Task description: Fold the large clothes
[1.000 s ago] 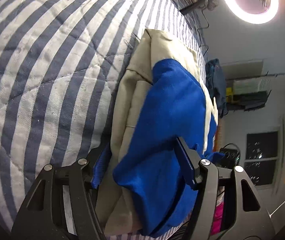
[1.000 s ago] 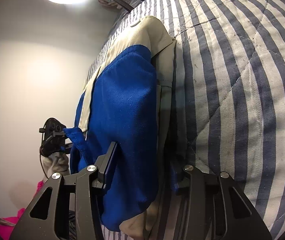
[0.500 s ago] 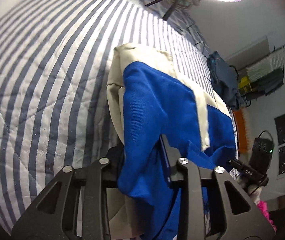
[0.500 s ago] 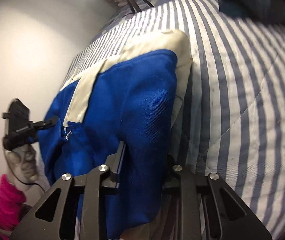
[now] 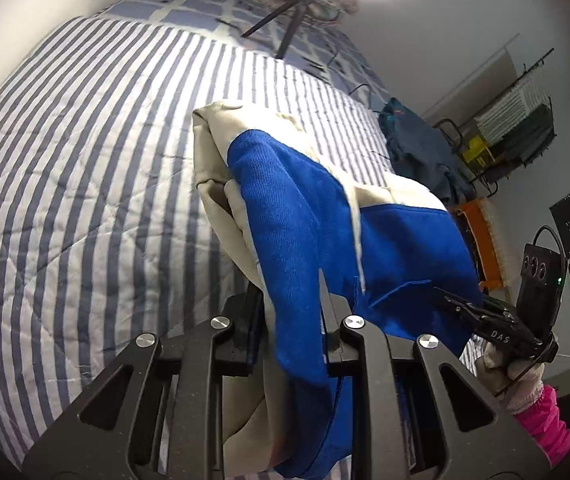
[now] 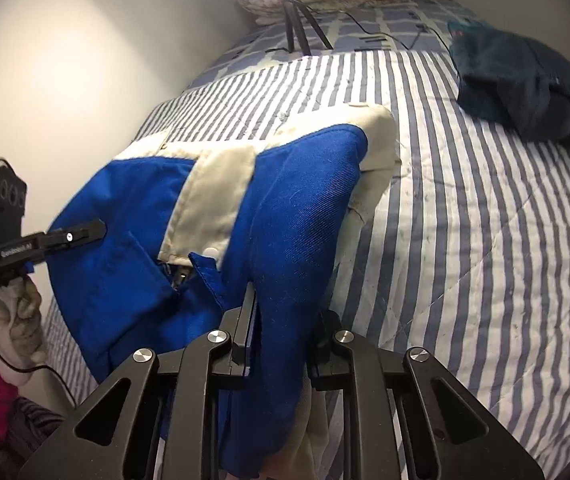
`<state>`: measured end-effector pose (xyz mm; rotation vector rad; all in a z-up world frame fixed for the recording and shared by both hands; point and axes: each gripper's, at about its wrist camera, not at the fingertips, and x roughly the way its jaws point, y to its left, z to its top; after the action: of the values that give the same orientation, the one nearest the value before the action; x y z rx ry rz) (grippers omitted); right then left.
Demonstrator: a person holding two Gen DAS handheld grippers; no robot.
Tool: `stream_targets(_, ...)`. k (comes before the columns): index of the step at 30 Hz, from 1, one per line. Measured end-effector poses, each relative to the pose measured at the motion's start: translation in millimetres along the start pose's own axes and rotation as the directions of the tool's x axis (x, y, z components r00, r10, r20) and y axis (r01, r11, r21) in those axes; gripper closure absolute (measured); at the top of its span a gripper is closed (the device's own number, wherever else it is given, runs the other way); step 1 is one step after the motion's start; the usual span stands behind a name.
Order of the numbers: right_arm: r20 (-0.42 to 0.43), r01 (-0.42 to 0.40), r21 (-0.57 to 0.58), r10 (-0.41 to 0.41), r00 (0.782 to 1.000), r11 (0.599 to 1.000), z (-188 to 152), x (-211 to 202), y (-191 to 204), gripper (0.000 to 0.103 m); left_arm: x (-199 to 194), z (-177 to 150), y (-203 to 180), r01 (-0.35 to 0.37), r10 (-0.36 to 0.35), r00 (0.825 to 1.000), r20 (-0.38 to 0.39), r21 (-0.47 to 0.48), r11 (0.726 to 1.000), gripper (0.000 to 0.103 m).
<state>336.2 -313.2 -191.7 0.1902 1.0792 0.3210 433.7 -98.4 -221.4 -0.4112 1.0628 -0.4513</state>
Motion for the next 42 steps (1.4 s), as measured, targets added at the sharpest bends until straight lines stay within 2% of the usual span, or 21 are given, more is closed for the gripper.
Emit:
stream_targets(8, 0.017, 0.035, -0.024, -0.035, 0.999, 0.999, 1.1, -22.4, -6.0, 0.087, 17.0, 4.5, -22.5, 0.058, -0.058, 0.998, -0.028, 0.009, 0.998, 0.084)
stream_targets(12, 0.027, 0.065, -0.036, -0.064, 0.998, 0.997, 0.0, -38.9, -20.4, 0.087, 31.6, 2.7, -36.3, 0.083, -0.081, 0.995, -0.06, 0.044, 0.996, 0.084)
stream_targets(14, 0.022, 0.076, -0.024, -0.075, 0.997, 0.997, -1.0, -42.0, -32.9, 0.087, 46.7, 2.8, -37.0, 0.096, -0.094, 0.992, -0.081, 0.023, 0.995, 0.084)
stream_targets(18, -0.012, 0.056, 0.052, -0.056, 0.998, 0.997, -12.2, -29.5, -67.8, 0.087, 72.2, -2.7, -18.2, 0.051, -0.053, 0.993, -0.104, -0.015, 0.999, 0.083)
stream_targets(19, -0.012, 0.046, 0.07, -0.045, 0.999, 0.996, -15.8, -27.5, -75.9, 0.087, 75.3, -3.5, -10.3, 0.06, -0.063, 0.991, -0.118, -0.03, 0.998, 0.08)
stream_targets(21, -0.016, 0.003, 0.116, -0.001, 1.0, 0.993, -25.3, -21.7, -92.6, 0.086, 79.7, -4.3, 4.1, 0.065, -0.075, 0.988, -0.139, -0.074, 0.995, 0.067)
stream_targets(23, -0.028, -0.014, 0.149, 0.019, 0.999, 0.989, -32.1, -15.9, -104.1, 0.08, 86.1, -6.3, 15.3, 0.05, -0.066, 0.986, -0.152, -0.103, 0.993, 0.041)
stream_targets(24, -0.037, -0.011, 0.161, 0.017, 0.999, 0.987, -34.5, -12.0, -107.8, 0.074, 89.2, -7.9, 19.7, 0.04, -0.057, 0.986, -0.155, -0.111, 0.993, 0.036)
stream_targets(26, -0.055, -0.007, 0.174, 0.017, 0.998, 0.985, -38.0, -3.5, -113.3, 0.067, 93.6, -9.5, 24.5, 0.061, -0.079, 0.985, -0.153, -0.116, 0.991, 0.032)
stream_targets(28, -0.073, -0.044, 0.191, 0.058, 0.996, 0.981, -42.1, 5.4, -118.0, 0.054, 95.3, -9.0, 25.3, 0.086, -0.103, 0.982, -0.157, -0.111, 0.99, 0.03)
stream_targets(30, -0.064, -0.095, 0.235, 0.113, 0.992, 0.967, -46.6, 13.9, -124.7, 0.045, 96.9, -9.2, 26.3, 0.108, -0.123, 0.982, -0.144, -0.112, 0.988, 0.03)
stream_targets(31, -0.045, -0.11, 0.246, 0.125, 0.991, 0.963, -47.5, 14.3, -125.5, 0.045, 98.8, -9.5, 24.6, 0.12, -0.135, 0.981, -0.138, -0.11, 0.987, 0.04)
stream_targets(32, -0.04, -0.13, 0.247, 0.144, 0.989, 0.96, -46.4, 15.5, -125.0, 0.049, 100.3, -10.1, 23.1, 0.143, -0.158, 0.977, -0.144, -0.111, 0.984, 0.056)
stream_targets(33, -0.05, -0.142, 0.242, 0.159, 0.986, 0.96, -44.7, 16.4, -123.1, 0.062, 100.3, -10.2, 20.2, 0.141, -0.156, 0.978, -0.14, -0.111, 0.984, 0.056)
stream_targets(34, -0.051, -0.13, 0.231, 0.145, 0.988, 0.964, -43.0, 15.4, -120.4, 0.064, 98.6, -9.2, 13.4, 0.126, -0.137, 0.982, -0.133, -0.088, 0.988, 0.061)
stream_targets(36, -0.042, -0.094, 0.171, 0.103, 0.994, 0.981, -38.2, 7.7, -107.5, 0.078, 91.8, -7.6, -3.2, 0.099, -0.101, 0.988, -0.114, -0.026, 0.995, 0.069)
stream_targets(38, -0.036, -0.04, 0.1, 0.044, 0.998, 0.994, -29.1, 0.9, -88.0, 0.083, 81.1, -5.0, -21.2, 0.075, -0.07, 0.994, -0.089, 0.045, 0.996, 0.075)
stream_targets(42, -0.011, 0.081, -0.055, -0.081, 0.997, 0.995, -18.2, -13.1, -46.1, 0.086, 63.8, -0.7, -44.1, 0.09, -0.086, 0.995, -0.052, 0.08, 0.993, 0.079)
